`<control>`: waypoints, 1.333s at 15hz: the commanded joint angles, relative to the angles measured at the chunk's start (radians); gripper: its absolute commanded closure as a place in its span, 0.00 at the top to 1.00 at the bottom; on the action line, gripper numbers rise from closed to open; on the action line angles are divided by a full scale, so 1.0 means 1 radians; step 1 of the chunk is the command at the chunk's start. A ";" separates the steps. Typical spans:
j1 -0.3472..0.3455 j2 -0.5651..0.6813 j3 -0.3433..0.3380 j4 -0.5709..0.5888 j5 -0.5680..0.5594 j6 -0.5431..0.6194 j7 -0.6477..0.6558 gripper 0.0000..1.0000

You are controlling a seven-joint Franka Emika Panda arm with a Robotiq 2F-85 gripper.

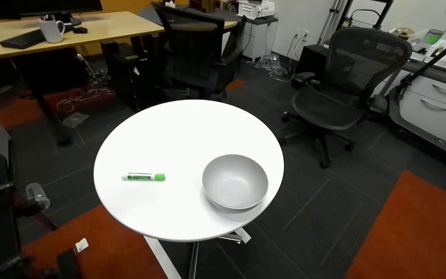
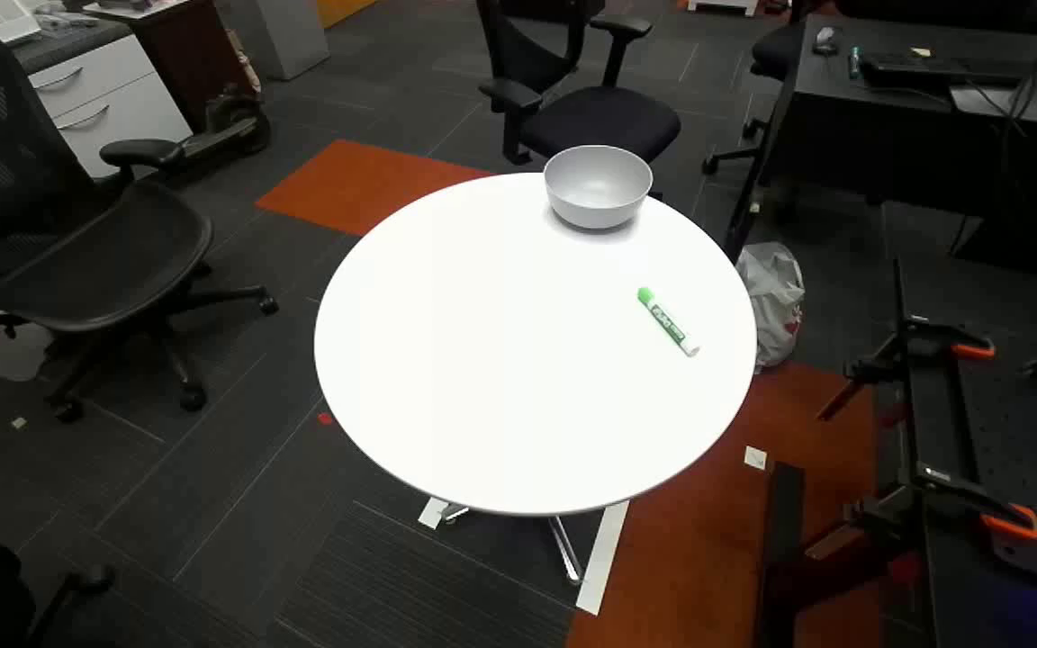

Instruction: Move the marker to the left

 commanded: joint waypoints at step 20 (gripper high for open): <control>-0.047 0.215 0.168 -0.339 0.086 0.710 0.599 1.00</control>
